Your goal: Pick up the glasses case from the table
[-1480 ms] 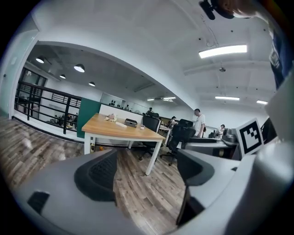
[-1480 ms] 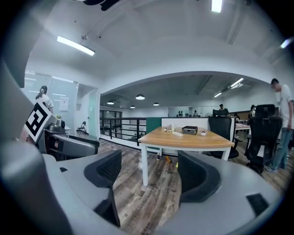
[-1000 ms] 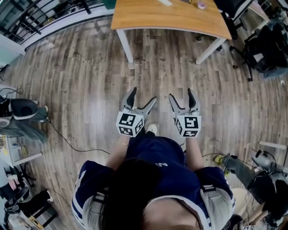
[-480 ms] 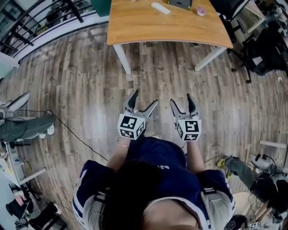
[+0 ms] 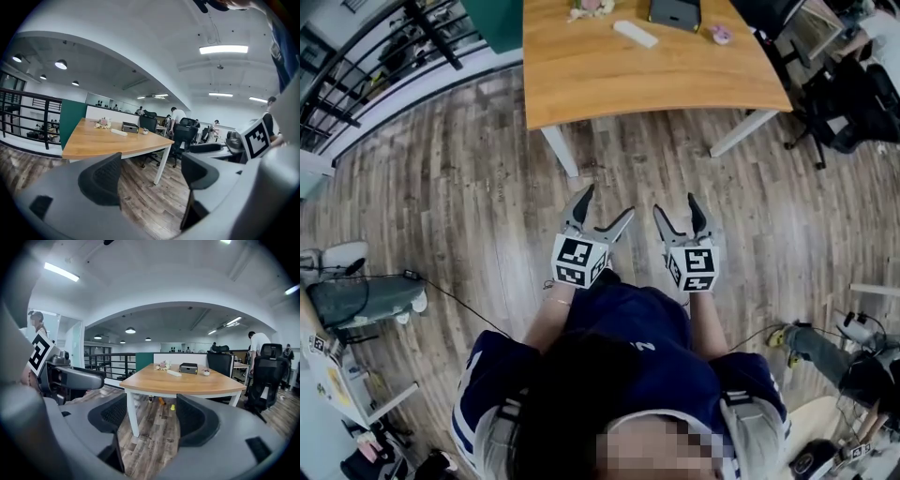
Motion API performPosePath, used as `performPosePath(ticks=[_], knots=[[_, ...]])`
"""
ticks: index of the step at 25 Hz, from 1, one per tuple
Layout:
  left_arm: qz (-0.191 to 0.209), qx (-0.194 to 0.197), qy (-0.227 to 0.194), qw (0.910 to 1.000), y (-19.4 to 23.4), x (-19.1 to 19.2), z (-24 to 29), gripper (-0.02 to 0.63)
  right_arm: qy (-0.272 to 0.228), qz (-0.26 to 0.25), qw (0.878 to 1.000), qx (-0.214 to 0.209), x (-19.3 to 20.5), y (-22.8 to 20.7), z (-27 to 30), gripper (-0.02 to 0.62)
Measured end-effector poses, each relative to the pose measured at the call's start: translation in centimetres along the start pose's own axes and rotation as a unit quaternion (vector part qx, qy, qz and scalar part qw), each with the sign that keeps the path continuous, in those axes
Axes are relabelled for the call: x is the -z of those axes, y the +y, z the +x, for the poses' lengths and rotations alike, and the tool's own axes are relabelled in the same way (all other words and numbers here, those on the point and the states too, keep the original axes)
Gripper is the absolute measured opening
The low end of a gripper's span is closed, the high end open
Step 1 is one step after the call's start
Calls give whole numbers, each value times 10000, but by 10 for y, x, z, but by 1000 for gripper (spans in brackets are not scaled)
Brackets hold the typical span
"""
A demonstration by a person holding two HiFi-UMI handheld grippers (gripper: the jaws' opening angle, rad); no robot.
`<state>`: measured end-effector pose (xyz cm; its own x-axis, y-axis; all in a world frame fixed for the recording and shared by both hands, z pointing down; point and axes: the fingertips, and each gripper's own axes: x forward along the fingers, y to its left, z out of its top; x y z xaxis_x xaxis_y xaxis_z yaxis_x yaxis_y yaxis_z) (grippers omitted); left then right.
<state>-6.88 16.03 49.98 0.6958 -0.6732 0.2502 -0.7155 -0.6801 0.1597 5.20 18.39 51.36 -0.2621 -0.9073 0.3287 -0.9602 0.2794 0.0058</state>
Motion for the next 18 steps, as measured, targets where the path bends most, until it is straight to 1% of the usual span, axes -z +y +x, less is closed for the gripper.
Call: performPosePath(ticks=[3, 5, 11, 15, 18], knots=[[81, 153, 62, 9998, 17, -4, 8, 399, -34, 70, 9999, 122, -7, 2, 16, 334], [112, 188, 73, 9997, 27, -9, 12, 399, -50, 109, 9998, 167, -10, 3, 23, 334], [21, 263, 191, 9995, 40, -9, 26, 396, 71, 211, 9992, 318, -8, -5, 34, 334], [-67, 188, 239, 9995, 40, -4, 40, 396, 119, 223, 9994, 247, -3, -19, 43, 331], [-127, 49, 223, 9997, 48, -5, 60, 396, 105, 263, 9995, 117, -5, -36, 66, 331]])
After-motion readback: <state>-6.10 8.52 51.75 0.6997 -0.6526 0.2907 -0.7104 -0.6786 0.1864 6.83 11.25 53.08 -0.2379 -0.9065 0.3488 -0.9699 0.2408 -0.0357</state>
